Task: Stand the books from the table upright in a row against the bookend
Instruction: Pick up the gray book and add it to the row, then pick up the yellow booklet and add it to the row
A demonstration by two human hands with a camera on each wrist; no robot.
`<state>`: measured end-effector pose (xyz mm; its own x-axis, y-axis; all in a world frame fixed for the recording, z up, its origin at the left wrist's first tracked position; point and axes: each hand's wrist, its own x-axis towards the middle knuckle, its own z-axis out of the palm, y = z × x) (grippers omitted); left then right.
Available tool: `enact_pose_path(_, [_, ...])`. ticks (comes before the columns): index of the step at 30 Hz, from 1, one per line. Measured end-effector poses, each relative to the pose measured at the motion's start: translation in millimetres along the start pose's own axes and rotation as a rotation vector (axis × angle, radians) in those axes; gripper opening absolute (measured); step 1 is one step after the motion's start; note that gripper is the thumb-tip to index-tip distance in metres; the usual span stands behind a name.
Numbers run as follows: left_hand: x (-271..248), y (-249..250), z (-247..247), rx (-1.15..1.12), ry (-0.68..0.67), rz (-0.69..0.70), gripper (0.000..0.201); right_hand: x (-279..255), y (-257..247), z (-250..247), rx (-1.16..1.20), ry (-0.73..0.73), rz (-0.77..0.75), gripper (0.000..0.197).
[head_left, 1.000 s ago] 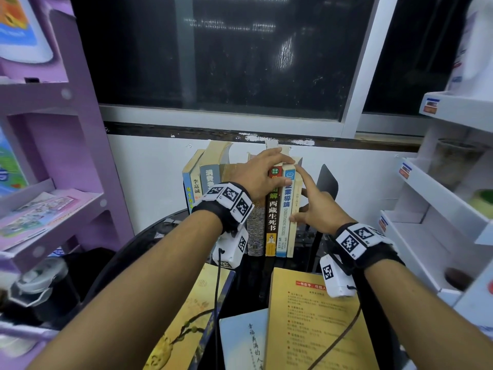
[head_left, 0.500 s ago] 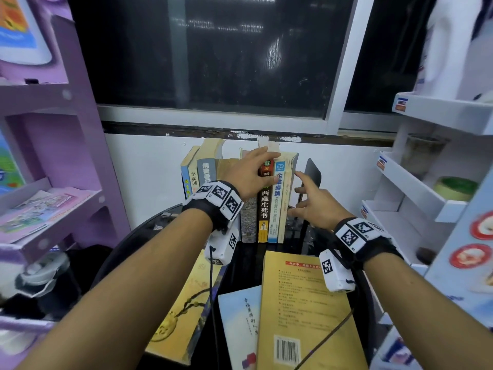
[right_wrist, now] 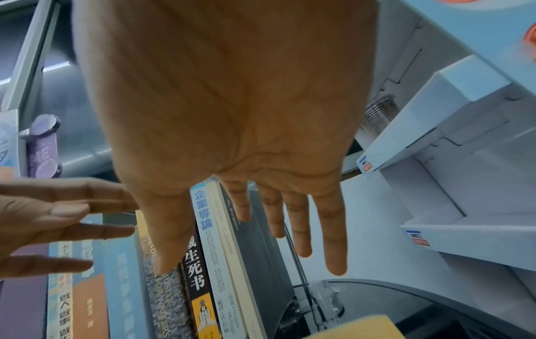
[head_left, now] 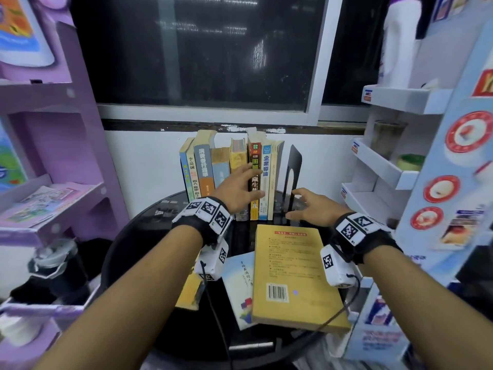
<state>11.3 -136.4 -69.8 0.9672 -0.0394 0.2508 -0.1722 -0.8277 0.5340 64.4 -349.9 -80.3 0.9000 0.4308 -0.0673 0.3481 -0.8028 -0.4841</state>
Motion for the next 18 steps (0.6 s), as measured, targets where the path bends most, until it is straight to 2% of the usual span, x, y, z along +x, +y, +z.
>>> enact_pose_path(6, [-28.9, -1.3, 29.6, -0.017, -0.144, -0.102, 0.068, -23.4, 11.1, 13.4, -0.039, -0.097, 0.097, 0.08])
enact_pose_path(11, [-40.8, -3.8, 50.3, -0.114, -0.314, -0.289, 0.075, -36.4, 19.4, 23.6, -0.013, -0.156, 0.204, 0.087])
enact_pose_path(15, [-42.4, -7.8, 67.5, -0.19, -0.395, -0.427, 0.083, -40.6, 25.5, 28.3, 0.008, -0.166, 0.25, 0.082])
enact_pose_path(18, [-40.1, -7.9, 79.0, -0.231, -0.427, -0.478, 0.083, -41.4, 29.8, 30.2, 0.039, -0.181, 0.284, 0.075])
